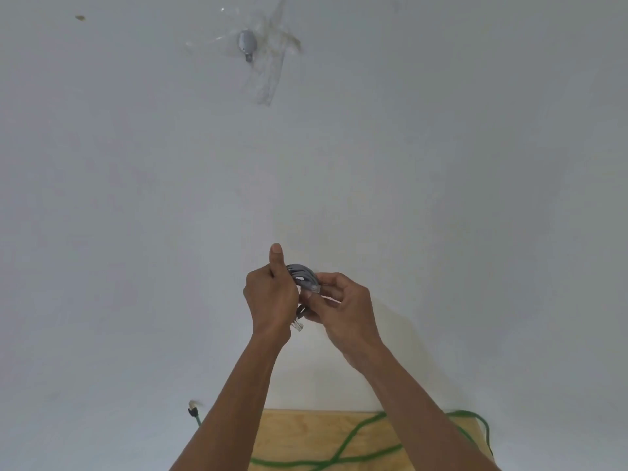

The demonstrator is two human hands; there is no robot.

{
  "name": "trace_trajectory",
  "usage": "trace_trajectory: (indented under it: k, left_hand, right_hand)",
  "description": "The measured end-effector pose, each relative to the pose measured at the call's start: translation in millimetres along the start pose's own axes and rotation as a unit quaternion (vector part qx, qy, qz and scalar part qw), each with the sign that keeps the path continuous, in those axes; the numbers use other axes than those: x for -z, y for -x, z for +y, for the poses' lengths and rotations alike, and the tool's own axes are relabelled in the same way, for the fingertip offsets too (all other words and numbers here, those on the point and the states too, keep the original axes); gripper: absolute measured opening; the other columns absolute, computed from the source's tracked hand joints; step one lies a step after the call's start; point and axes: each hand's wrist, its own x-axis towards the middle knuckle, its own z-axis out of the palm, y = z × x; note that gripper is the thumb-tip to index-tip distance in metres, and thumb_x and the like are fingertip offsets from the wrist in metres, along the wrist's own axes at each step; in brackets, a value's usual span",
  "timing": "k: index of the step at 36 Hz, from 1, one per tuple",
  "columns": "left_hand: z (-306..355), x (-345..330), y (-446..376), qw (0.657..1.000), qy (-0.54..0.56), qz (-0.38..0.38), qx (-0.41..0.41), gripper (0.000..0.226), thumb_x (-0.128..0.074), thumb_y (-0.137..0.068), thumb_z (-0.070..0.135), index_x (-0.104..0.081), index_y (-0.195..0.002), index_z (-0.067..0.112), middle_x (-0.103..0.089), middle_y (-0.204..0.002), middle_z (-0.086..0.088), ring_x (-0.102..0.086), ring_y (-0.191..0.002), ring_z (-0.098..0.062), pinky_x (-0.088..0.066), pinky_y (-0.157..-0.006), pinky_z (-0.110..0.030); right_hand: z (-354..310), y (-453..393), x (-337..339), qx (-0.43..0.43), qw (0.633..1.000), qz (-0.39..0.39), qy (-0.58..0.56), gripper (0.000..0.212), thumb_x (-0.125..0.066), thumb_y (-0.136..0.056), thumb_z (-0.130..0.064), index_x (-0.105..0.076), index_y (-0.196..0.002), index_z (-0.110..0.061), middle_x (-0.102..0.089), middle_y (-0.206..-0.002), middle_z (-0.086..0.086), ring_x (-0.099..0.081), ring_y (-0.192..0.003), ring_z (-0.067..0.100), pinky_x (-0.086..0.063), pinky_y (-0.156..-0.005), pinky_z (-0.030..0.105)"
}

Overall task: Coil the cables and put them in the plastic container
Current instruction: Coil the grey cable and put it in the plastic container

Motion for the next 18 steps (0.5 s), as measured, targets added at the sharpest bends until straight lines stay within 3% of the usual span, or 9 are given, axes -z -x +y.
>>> trace_trajectory:
  k: [5, 14, 18]
  left_hand:
    - [-1, 6, -1, 1.0, -0.006, 0.015, -0.013, 0.064, -0.04, -0.103, 0.051, -0.033, -0.052, 0.013, -0.037, -0.045, 0.002, -0.035, -0.044, -0.017, -0.032, -0.051, -0.029]
    - [-4, 3, -4, 1.0, 0.006, 0.009, -0.001, 0.064, -0.04, -0.102, 0.053, -0.033, -0.053, 0.012, -0.037, -0.047, 0.0, -0.036, -0.047, -0.022, -0.036, -0.054, -0.035]
    - [-6, 5, -2, 1.0, 0.004, 0.01, -0.002, 0.064, -0.04, -0.102, 0.052, -0.034, -0.053, 0.012, -0.039, -0.047, 0.0, -0.036, -0.047, -0.02, -0.035, -0.055, -0.034]
  right_hand:
    - [-4, -1, 12, -0.011, 0.995, -0.099, -0.004, 0.03, -0.07, -0.09, -0.011, -0.066, -0.12, -0.012, -0.076, -0.108, 0.005, -0.073, -0.099, 0.026, -0.059, -0.088, 0.04]
    - [4, 2, 2, 0.078, 0.988, -0.011, 0.135, 0.024, -0.062, -0.096, -0.013, -0.065, -0.12, -0.015, -0.074, -0.105, -0.004, -0.074, -0.09, 0.011, -0.063, -0.077, 0.037]
    - [1, 2, 2, 0.074, 0.982, -0.022, 0.172, 0.038, -0.066, -0.093, -0.022, -0.058, -0.13, -0.021, -0.07, -0.112, -0.006, -0.073, -0.091, 0.012, -0.062, -0.08, 0.038]
